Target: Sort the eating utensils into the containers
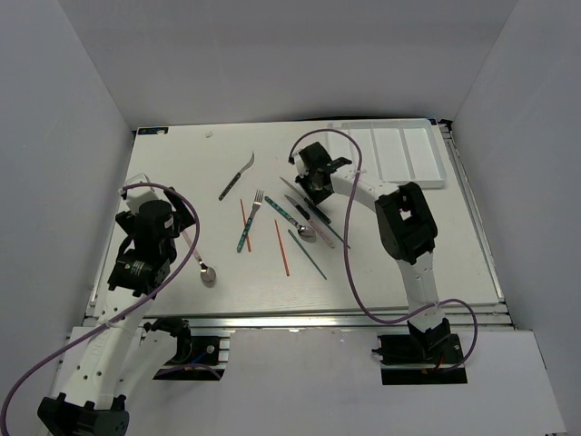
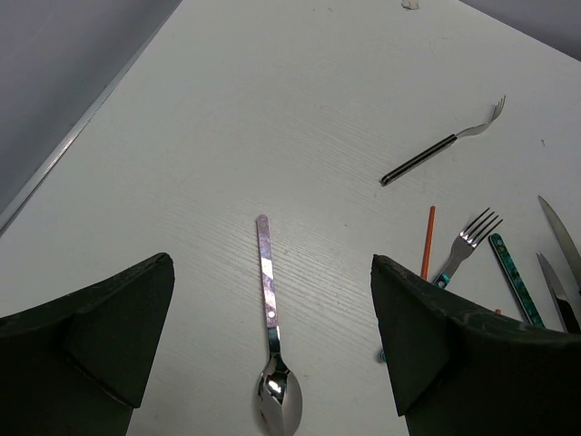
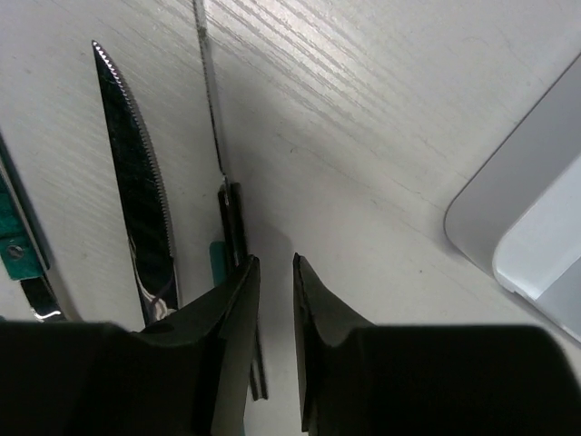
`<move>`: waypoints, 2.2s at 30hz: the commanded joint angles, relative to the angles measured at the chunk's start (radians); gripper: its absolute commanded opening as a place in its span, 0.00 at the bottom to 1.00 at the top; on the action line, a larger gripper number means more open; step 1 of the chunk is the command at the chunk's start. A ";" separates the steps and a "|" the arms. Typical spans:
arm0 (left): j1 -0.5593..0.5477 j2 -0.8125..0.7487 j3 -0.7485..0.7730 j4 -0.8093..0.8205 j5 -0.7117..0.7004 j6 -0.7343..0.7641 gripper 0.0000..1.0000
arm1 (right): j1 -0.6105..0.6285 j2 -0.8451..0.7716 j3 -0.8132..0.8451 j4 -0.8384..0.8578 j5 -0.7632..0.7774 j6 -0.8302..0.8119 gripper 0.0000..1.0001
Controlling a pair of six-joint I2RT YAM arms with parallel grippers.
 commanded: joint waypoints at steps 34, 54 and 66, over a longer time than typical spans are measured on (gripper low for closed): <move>0.005 0.004 -0.002 0.015 0.032 0.015 0.98 | 0.020 -0.009 0.041 0.030 -0.085 0.052 0.32; 0.005 0.009 -0.003 0.018 0.040 0.016 0.98 | 0.017 -0.001 0.038 0.076 -0.002 0.057 0.00; 0.005 0.006 -0.003 0.017 0.042 0.016 0.98 | -0.155 0.020 0.314 -0.053 0.092 0.241 0.00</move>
